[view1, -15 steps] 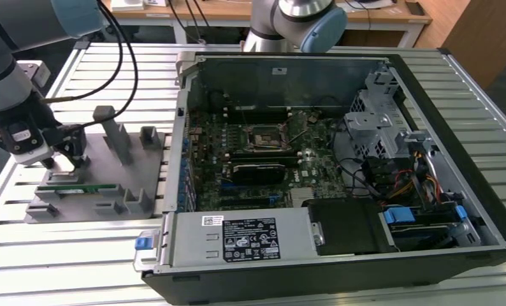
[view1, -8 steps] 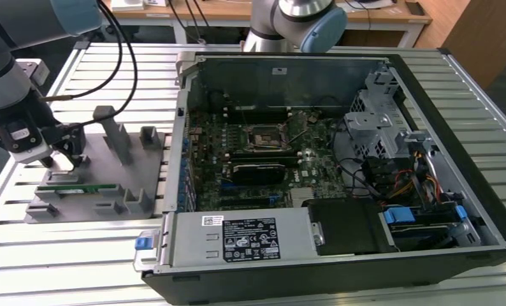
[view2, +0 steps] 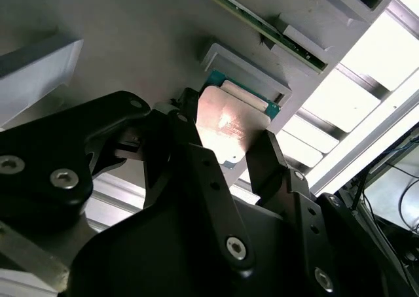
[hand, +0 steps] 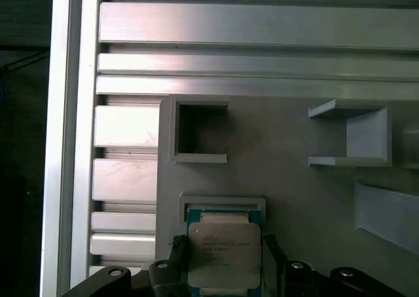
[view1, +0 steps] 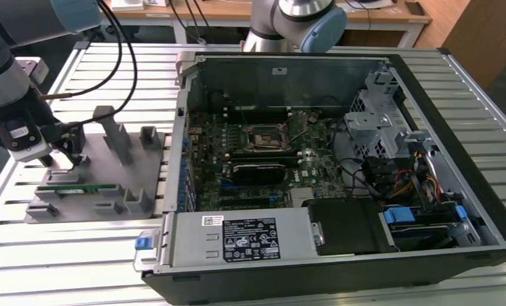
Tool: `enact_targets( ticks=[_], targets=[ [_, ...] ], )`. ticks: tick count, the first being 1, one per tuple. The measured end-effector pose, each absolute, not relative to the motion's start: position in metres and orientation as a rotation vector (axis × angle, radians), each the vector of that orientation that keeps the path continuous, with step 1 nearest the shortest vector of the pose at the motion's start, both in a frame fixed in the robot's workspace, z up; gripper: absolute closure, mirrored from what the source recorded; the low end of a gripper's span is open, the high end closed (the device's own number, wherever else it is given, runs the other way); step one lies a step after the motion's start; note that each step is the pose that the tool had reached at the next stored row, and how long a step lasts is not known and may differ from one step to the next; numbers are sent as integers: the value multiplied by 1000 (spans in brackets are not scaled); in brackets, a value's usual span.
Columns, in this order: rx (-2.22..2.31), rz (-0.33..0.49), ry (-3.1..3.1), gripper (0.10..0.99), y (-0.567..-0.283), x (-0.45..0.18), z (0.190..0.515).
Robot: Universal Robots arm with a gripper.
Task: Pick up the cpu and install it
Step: 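Pick up the cpu and move it towards the insertion slot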
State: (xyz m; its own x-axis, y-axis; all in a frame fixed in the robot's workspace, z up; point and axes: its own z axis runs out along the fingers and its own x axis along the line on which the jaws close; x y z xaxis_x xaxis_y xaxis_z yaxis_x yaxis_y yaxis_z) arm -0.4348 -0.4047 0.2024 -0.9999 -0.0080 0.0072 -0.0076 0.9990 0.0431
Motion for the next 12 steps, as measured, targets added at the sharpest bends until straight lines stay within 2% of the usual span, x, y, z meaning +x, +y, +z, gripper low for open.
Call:
enact_targets(
  ticks=[12],
  targets=[
    [12, -68, -3134, 545, -405, -435, 208]
  ],
)
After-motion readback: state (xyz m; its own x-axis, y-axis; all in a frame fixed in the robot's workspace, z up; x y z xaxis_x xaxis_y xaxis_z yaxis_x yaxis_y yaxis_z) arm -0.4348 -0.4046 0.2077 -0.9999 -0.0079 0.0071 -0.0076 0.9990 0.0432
